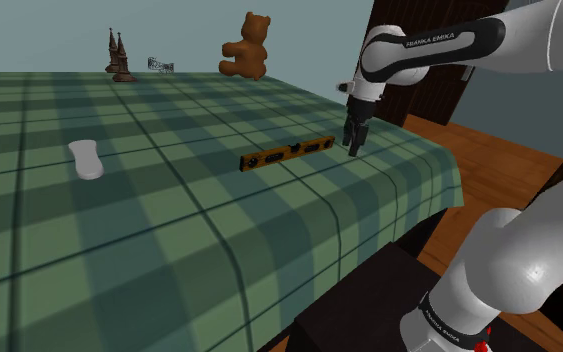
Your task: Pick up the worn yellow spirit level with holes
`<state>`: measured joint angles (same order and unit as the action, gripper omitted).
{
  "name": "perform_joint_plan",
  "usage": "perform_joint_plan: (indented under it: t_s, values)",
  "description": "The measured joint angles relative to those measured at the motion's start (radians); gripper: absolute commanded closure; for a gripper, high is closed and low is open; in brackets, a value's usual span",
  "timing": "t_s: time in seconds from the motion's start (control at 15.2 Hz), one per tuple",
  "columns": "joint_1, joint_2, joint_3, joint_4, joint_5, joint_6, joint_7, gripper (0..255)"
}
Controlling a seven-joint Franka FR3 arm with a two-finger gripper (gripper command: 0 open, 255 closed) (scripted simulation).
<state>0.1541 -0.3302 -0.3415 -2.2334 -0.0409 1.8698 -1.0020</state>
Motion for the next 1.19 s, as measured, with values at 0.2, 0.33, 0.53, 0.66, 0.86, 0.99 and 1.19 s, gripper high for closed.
perform_joint_plan:
  t_s: [0.2, 0.33, 0.53, 0.66, 0.86, 0.99, 1.19]
  values:
    - [0.036, 0.114, -0.033, 0.085, 0.028, 0.048, -0.179, 0]
    - [0.056, 0.183, -0.045, 0.135, 0.053, 0.079, -0.294, 0]
    - [0.075, 0.281, -0.054, 0.218, 0.095, 0.109, -0.466, 0]
    - [0.082, 0.351, -0.053, 0.289, 0.129, 0.118, -0.580, 0]
    - [0.087, 0.435, -0.040, 0.364, 0.170, 0.137, -0.713, 0]
    - [0.087, 0.448, -0.036, 0.355, 0.178, 0.161, -0.735, 0]
    - [0.087, 0.462, -0.034, 0.328, 0.187, 0.201, -0.748, 0]
